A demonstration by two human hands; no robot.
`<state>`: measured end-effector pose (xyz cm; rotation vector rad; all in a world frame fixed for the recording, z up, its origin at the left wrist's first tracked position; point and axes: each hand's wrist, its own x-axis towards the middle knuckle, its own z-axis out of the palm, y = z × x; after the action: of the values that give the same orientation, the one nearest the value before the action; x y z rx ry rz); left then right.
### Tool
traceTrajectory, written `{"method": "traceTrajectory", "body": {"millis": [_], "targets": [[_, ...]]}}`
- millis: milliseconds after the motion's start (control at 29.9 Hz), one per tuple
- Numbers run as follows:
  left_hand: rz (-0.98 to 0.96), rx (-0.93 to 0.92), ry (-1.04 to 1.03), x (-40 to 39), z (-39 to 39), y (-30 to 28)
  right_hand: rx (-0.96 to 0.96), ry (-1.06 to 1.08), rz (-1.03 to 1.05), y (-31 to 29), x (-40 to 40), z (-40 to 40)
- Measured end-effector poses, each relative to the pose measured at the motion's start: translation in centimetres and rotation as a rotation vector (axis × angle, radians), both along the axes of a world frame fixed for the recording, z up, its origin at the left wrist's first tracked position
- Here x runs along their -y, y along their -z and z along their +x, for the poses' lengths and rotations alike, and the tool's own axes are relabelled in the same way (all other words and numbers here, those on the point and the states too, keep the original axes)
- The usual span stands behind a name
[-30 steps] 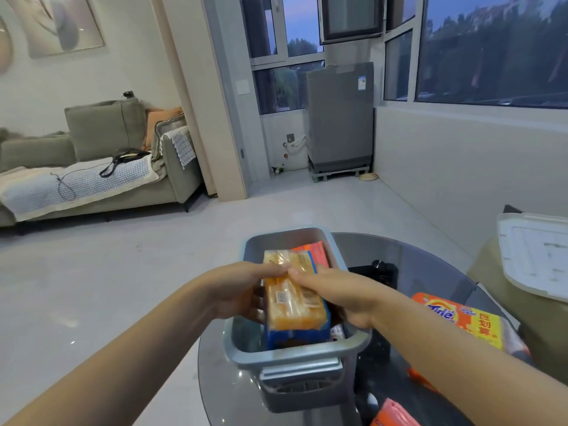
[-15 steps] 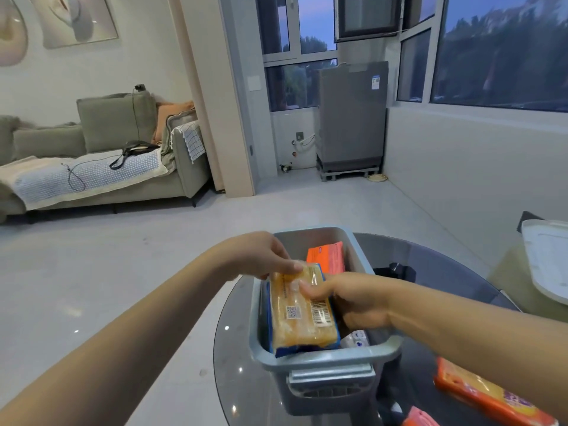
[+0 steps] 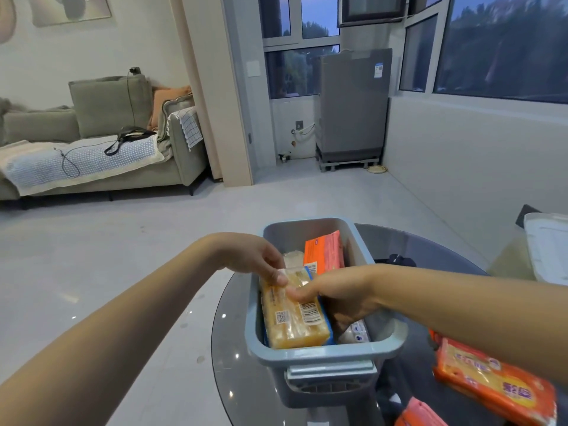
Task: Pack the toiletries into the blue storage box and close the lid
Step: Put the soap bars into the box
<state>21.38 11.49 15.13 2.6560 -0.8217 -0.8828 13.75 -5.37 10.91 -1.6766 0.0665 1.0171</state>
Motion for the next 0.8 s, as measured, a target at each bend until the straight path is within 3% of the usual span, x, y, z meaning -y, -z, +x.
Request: {"method": "traceTrajectory", "body": {"millis": [167, 334, 501, 668, 802], "targets": [[0.093, 0.025, 0.069, 0.4, 0.2, 0.5, 0.396, -0.162, -0.493, -0.2, -0.9, -0.5], [0.019, -0.037, 0.058, 0.3, 0.1, 1.1, 0.159, -0.150, -0.260, -0.5, -0.1, -0.6], [0.026, -0.068, 0.074, 0.5, 0.4, 1.1, 0.370, -0.032, -0.358, 0.7, -1.1, -1.3], [0.103, -0.010, 0.105, 1.1, 0.3, 1.0, 0.458, -0.109, -0.578, -0.1, -1.1, -1.3], [0.045, 0.020, 0.101, 0.6, 0.1, 1.3, 0.802, -0.032, -0.708, -0.6, 0.6, -0.7]]}}
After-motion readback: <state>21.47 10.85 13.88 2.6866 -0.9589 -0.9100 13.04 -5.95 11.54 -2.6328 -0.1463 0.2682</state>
